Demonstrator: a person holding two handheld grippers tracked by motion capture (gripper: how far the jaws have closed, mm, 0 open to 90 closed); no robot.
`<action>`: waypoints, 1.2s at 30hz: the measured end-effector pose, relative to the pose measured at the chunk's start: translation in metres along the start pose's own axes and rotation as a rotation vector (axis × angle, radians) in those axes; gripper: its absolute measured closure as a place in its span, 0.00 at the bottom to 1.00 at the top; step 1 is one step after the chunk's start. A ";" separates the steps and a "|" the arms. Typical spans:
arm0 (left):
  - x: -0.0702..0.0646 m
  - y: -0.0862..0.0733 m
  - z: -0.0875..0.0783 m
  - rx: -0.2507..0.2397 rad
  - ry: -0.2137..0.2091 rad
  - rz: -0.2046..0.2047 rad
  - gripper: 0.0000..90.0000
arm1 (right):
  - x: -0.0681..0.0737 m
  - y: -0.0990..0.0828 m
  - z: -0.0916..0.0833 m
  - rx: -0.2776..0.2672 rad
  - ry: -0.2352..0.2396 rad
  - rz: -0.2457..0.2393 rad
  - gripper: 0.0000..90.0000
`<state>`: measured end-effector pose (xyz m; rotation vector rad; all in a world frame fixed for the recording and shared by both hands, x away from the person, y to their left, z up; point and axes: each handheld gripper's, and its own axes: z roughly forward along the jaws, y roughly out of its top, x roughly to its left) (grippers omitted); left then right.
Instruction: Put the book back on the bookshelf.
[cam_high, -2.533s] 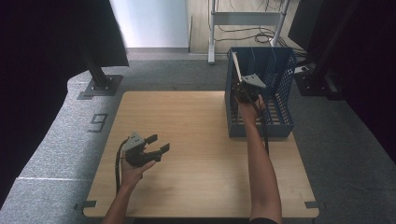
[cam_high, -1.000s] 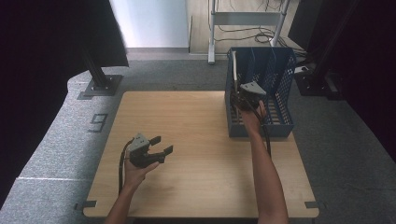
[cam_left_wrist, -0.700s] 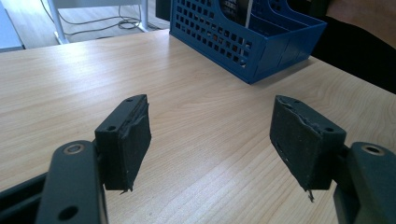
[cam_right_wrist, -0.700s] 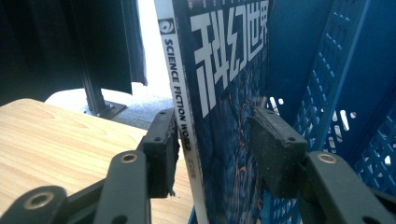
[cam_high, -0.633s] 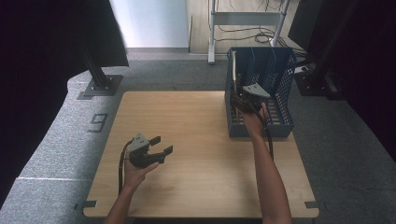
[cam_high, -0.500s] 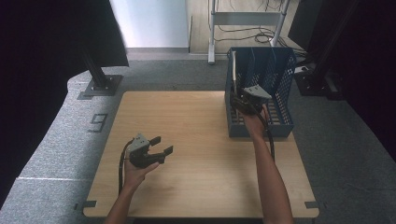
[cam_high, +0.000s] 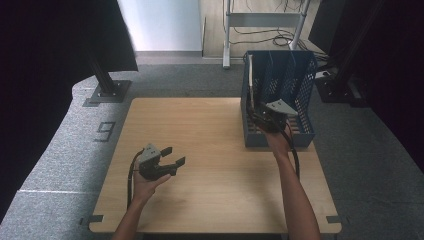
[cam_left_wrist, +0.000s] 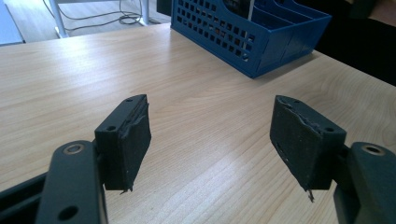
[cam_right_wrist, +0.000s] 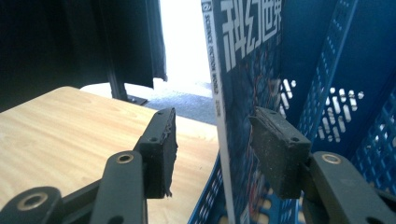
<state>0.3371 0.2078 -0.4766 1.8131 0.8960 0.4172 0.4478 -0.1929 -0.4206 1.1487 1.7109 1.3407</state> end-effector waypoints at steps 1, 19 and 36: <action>0.000 0.000 0.000 0.001 0.002 -0.001 0.32 | 0.000 -0.001 -0.003 -0.005 0.005 0.003 0.56; -0.002 -0.005 0.004 0.027 0.007 0.007 0.32 | 0.013 -0.038 -0.047 0.008 0.087 0.005 0.55; -0.003 -0.011 0.006 0.049 0.008 0.002 0.32 | 0.025 -0.076 -0.083 0.029 0.183 0.012 0.53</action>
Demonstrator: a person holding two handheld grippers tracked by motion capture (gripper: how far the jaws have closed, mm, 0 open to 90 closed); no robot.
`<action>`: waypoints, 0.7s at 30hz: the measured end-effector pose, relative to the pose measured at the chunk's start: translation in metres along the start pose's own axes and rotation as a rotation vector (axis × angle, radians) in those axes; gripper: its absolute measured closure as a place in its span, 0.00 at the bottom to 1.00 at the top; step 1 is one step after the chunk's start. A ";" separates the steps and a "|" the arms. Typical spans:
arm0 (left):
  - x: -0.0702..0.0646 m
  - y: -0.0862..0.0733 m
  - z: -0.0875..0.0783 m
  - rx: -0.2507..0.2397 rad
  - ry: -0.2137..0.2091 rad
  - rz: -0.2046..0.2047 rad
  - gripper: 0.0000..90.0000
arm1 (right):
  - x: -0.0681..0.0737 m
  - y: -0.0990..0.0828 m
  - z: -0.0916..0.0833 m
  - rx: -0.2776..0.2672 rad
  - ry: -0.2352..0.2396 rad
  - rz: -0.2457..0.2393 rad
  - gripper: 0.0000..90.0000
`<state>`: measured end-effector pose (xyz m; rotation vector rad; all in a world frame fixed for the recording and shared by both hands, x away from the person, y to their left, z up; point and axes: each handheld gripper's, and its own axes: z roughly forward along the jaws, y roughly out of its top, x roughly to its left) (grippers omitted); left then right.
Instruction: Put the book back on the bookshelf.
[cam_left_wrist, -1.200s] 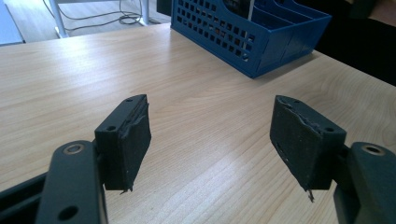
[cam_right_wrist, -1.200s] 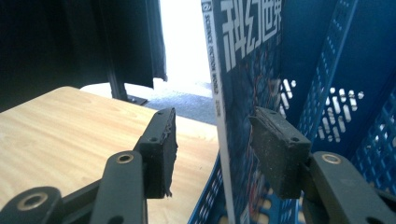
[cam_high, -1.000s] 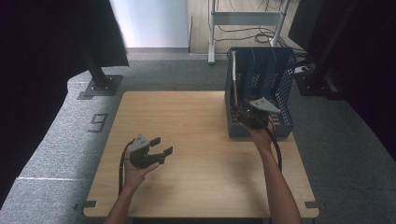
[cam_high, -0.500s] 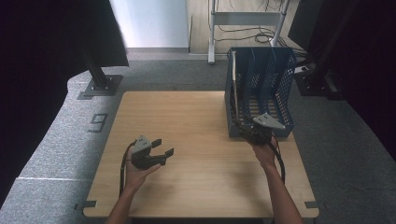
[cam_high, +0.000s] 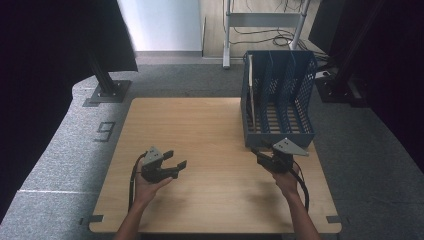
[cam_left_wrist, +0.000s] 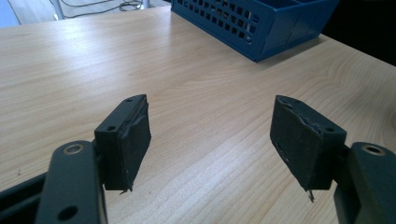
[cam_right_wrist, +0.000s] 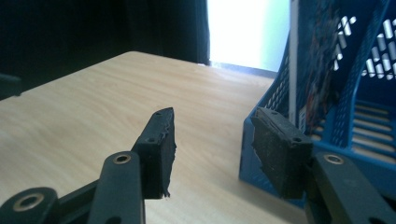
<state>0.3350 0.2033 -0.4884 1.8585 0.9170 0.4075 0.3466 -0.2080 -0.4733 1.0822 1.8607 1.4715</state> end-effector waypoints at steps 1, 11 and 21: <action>0.000 -0.001 0.000 0.003 0.000 -0.003 0.32 | 0.001 -0.003 -0.001 0.000 0.004 -0.002 0.53; -0.001 -0.004 0.002 0.016 -0.005 -0.002 0.32 | 0.002 -0.034 -0.010 0.067 0.012 0.010 0.53; -0.003 -0.005 0.002 0.022 -0.015 0.000 0.32 | -0.001 -0.049 -0.006 0.121 0.012 0.023 0.52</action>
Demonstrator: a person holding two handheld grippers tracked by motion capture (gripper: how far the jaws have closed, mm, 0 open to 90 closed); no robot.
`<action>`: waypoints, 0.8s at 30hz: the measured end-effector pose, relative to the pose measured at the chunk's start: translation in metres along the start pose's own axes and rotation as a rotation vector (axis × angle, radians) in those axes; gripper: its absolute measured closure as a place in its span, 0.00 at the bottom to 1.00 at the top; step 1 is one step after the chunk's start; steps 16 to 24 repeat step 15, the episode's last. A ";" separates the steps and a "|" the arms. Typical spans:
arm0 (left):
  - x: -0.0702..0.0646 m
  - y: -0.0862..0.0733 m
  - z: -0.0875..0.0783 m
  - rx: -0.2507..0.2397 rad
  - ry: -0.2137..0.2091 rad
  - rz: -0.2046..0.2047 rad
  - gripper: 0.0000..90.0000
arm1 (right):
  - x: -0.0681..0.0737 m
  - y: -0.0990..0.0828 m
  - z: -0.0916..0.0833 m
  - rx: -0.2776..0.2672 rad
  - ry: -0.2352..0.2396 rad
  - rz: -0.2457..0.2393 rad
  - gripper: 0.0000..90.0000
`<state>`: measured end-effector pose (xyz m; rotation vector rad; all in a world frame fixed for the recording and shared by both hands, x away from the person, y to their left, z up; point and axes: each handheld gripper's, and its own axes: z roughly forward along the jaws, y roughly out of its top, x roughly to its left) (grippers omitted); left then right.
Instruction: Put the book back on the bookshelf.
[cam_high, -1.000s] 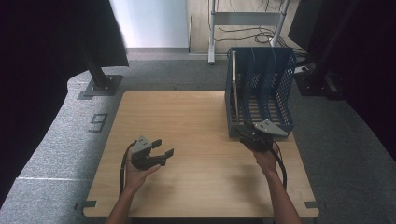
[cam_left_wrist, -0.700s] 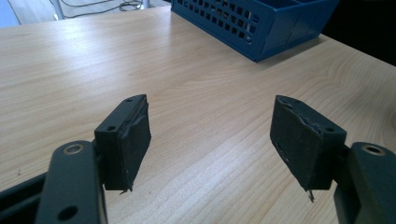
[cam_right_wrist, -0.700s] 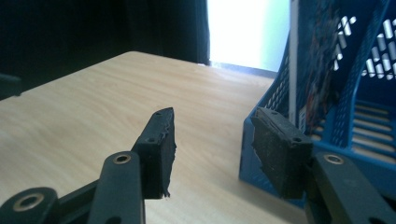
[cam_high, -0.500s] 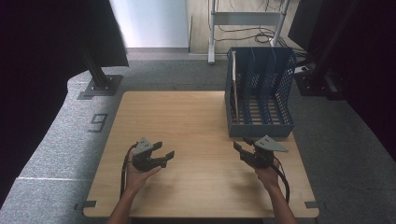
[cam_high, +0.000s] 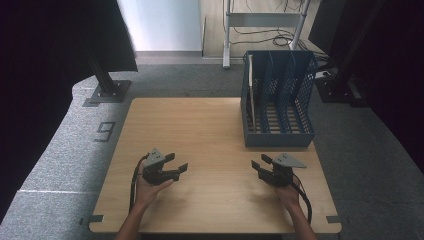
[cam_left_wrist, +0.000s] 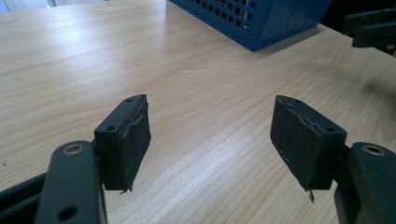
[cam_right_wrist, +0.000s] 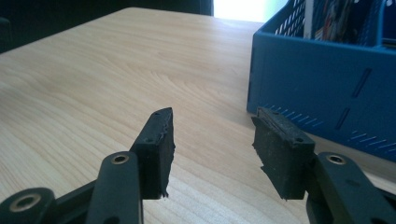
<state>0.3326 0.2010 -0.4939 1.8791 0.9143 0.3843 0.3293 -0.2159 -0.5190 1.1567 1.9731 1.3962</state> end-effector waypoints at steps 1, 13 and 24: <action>0.000 0.000 0.000 -0.001 -0.001 -0.001 0.32 | 0.001 -0.001 0.001 0.006 0.002 0.000 0.52; 0.003 0.001 -0.002 -0.006 -0.007 -0.010 0.32 | 0.001 -0.001 0.000 -0.005 -0.004 0.007 0.52; 0.003 0.000 -0.001 -0.004 -0.006 -0.009 0.32 | 0.001 -0.002 0.001 -0.002 -0.007 0.007 0.51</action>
